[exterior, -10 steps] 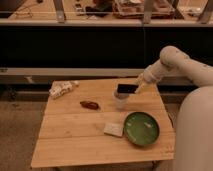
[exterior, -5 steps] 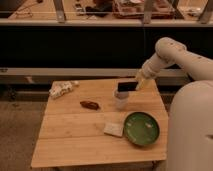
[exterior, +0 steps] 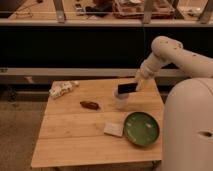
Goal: Place the eraser in the ceramic cup
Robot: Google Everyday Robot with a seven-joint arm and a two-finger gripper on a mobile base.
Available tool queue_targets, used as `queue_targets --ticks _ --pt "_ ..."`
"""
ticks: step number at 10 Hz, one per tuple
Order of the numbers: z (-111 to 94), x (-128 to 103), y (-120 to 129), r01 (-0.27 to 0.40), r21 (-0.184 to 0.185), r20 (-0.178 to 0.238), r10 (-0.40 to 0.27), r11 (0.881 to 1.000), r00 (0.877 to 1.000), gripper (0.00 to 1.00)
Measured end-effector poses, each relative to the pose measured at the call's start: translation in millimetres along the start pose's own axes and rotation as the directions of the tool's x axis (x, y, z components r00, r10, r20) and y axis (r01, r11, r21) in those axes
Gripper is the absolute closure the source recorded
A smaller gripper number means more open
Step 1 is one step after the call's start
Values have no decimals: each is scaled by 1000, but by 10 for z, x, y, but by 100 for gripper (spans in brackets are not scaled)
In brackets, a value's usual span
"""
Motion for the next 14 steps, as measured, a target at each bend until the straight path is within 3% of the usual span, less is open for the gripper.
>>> queue_targets --ticks 8,14 --pt "73 57 -84 23 -8 -95 -23 1000 995 100" --pt "109 -100 -86 66 -23 -119 -69 998 991 100"
